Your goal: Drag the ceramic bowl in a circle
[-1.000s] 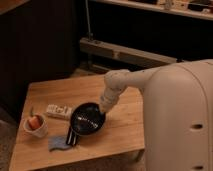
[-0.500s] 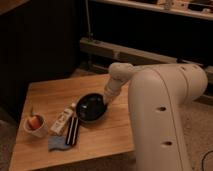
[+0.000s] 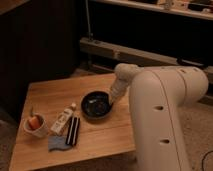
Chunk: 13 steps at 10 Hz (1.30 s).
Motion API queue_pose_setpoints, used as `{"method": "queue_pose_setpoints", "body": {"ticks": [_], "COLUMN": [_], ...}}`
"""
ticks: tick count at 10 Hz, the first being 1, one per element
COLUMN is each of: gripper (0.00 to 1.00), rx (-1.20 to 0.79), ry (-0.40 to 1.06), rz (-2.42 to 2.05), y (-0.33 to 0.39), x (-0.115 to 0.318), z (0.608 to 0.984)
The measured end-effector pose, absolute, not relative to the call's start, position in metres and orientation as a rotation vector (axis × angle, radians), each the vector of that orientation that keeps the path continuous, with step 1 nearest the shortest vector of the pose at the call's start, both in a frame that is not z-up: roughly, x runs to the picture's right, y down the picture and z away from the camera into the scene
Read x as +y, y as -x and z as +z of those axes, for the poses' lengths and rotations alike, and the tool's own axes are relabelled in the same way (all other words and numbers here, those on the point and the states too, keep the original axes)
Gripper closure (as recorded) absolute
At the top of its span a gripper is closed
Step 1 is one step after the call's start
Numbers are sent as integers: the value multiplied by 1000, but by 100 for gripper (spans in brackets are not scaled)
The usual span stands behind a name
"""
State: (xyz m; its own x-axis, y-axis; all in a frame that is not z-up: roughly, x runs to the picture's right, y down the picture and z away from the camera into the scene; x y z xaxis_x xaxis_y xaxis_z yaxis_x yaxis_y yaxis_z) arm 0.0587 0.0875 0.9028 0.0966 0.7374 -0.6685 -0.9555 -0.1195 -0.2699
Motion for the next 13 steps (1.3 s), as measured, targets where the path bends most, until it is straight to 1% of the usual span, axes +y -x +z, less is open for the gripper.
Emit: {"method": "queue_pose_setpoints", "body": {"ticks": [2, 5, 6, 9, 10, 13], "gripper": [86, 86, 86, 86, 86, 86], "rx": [365, 376, 352, 298, 286, 259], "ry": [800, 756, 745, 754, 767, 810], "rz": [1532, 1556, 1539, 1470, 1446, 1381], "y": [-91, -129, -129, -111, -102, -75], "x": [94, 101, 103, 123, 132, 147], "z": [897, 874, 854, 814, 807, 804]}}
